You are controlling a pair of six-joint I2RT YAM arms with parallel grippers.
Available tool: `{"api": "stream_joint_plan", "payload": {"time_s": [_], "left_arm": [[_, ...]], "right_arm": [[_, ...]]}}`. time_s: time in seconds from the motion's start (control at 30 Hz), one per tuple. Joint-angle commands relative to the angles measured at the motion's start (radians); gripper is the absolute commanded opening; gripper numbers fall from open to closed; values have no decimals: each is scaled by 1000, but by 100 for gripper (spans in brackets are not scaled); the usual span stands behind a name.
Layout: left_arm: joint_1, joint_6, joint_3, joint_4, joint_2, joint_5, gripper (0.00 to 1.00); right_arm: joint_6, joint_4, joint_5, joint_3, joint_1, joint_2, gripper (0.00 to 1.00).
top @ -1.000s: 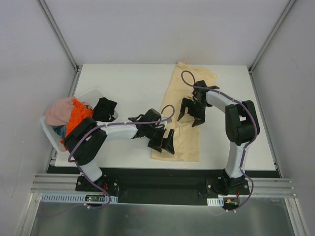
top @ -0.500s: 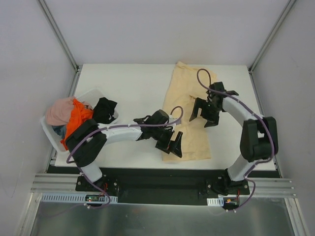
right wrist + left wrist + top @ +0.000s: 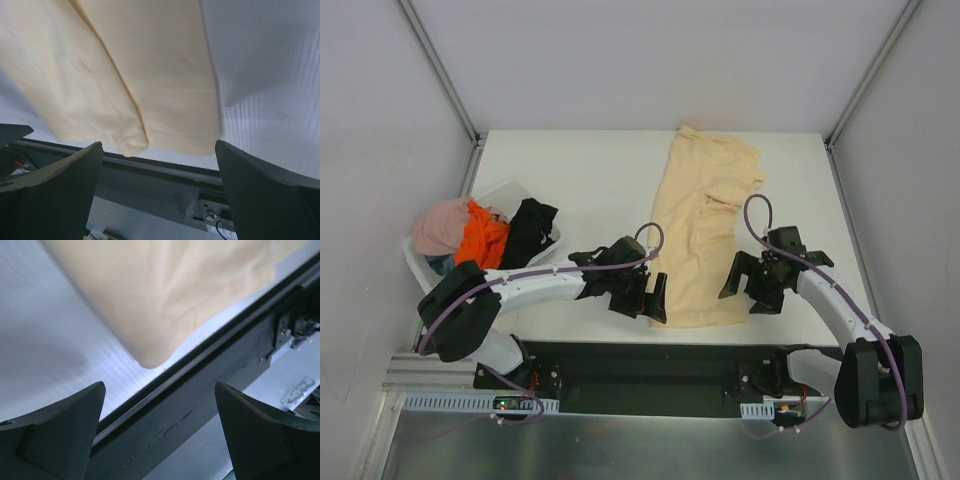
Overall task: Fold and stack the t-shirts
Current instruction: Rotate the tshirt 90 degrees, then grab the bottom of the folded rectangular tshirt with both arms
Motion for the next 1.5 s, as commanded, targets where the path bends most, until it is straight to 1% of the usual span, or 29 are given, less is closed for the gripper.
{"api": "stream_joint_plan", "payload": {"time_s": [0.0,0.03,0.17,0.23,0.27,0.3,0.33,0.37,0.4,0.47,0.5,0.53,0.57,0.63,0.73,0.77,0.83,0.87,0.93,0.97,1.03,1.07,1.13,1.2,1.27,1.3,1.33,1.43,1.47], "left_arm": [[-2,-69,51,-38,68,-62,88],[-2,-72,54,-40,85,-48,85],[-6,-89,74,-38,163,-8,72],[-8,-92,80,-38,195,-2,68],[-8,-92,85,-38,203,1,63],[-8,-97,92,-38,218,4,55],[-6,-99,95,-38,226,7,49],[-6,-100,97,-40,232,12,42],[-8,-102,101,-40,241,12,28],[-6,-102,100,-40,242,13,13],[-8,-106,97,-43,235,7,2],[-6,-106,94,-44,231,4,0],[-8,-109,88,-46,225,3,0],[-8,-112,82,-51,211,-11,0],[-8,-114,69,-55,202,-14,0],[-8,-114,68,-57,203,-13,0],[-6,-112,68,-57,206,-5,0],[-8,-111,68,-58,209,-1,0],[-6,-108,66,-57,205,3,0],[-6,-108,65,-57,202,4,0],[-8,-99,63,-58,197,7,0],[-8,-99,59,-57,186,9,0],[-8,-99,48,-57,171,21,0],[-8,-106,19,-57,133,29,0],[-11,-111,-15,-55,85,33,0],[-17,-111,-27,-55,68,35,0],[-22,-111,-40,-54,51,42,0],[-48,-118,-83,-51,-15,82,0],[-52,-128,-104,-49,-50,93,0]], "right_arm": [[21,-71,27,-12,-3,-106,99],[18,-87,60,-18,-4,-131,99],[18,-124,114,-50,-4,-168,99],[23,-118,114,-73,-6,-176,99],[26,-112,108,-81,-4,-174,97],[27,-98,102,-93,-4,-174,97],[27,-89,85,-98,-4,-163,97],[26,-79,78,-104,-4,-156,96],[29,-67,76,-111,-4,-148,94],[29,-61,81,-119,-6,-123,90],[26,-55,85,-121,-4,-113,88],[27,-49,94,-122,-6,-108,85],[23,-41,97,-121,-7,-102,81],[23,-21,99,-119,-12,-82,79],[15,7,85,-116,-20,-38,70],[14,23,75,-116,-20,-25,63],[7,36,50,-118,-21,8,57],[4,37,50,-118,-20,19,50],[-2,31,48,-122,-20,41,41],[0,31,44,-125,-20,44,34],[-8,28,-2,-141,-20,32,22],[-3,19,-22,-142,-21,16,15],[1,-42,-85,-145,-20,-50,8],[15,-133,-99,-151,-14,-138,1],[27,-226,-97,-168,-1,-201,1],[76,-242,-91,-182,12,-268,1],[96,-253,-117,-215,52,-299,1],[190,-320,-154,-245,118,-405,1],[210,-381,-154,-246,131,-436,1]]}}
